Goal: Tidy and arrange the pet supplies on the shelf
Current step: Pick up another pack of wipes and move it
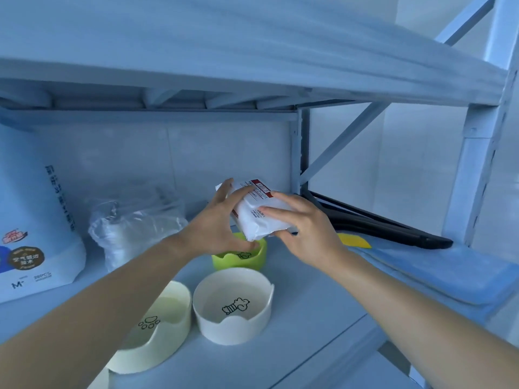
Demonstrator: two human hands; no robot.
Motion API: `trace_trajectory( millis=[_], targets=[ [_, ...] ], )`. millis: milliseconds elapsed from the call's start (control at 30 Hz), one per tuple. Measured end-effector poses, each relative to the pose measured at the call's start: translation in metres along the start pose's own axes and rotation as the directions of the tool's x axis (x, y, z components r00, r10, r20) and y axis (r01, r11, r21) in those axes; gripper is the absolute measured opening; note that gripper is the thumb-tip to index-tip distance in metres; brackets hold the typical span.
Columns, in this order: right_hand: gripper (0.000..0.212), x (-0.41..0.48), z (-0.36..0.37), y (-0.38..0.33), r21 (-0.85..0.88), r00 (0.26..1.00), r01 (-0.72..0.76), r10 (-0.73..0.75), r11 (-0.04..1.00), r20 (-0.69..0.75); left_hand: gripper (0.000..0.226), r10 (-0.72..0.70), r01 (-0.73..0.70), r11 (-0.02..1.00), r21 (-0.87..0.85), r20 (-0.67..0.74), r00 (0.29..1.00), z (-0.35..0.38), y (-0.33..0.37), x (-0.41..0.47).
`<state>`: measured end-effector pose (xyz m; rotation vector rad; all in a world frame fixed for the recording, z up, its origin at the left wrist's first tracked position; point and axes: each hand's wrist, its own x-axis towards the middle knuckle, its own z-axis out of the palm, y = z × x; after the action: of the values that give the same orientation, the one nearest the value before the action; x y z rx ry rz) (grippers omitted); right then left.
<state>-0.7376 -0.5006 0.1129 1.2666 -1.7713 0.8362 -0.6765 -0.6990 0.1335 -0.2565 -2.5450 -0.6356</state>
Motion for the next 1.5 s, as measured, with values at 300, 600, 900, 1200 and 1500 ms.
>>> trace_trajectory(
  millis=[300,600,900,1200,1500],
  targets=[
    [0.036,0.048,0.025,0.060,0.119,0.986,-0.062,0.042,0.991,0.163,0.065,0.183,-0.165,0.978,0.127,-0.138,0.974,0.010,-0.013,0.052],
    [0.037,0.083,0.059,0.105,0.162,0.977,0.013,-0.047,0.987,0.209,0.060,0.116,-0.037,0.937,0.348,-0.207,0.971,0.017,-0.038,0.085],
    [0.064,0.108,0.082,0.153,0.150,0.901,0.025,-0.087,0.988,0.424,0.059,0.045,0.091,0.852,0.516,-0.244,0.969,0.020,-0.052,0.107],
    [0.058,0.118,0.106,0.181,0.218,0.890,0.118,-0.201,0.969,0.409,0.052,-0.054,0.180,0.844,0.505,-0.255,0.966,0.035,-0.068,0.124],
    [0.057,0.122,0.137,0.193,0.210,0.882,0.098,-0.183,0.973,0.434,0.057,-0.180,0.299,0.755,0.584,-0.255,0.950,0.044,-0.090,0.134]
  ],
)
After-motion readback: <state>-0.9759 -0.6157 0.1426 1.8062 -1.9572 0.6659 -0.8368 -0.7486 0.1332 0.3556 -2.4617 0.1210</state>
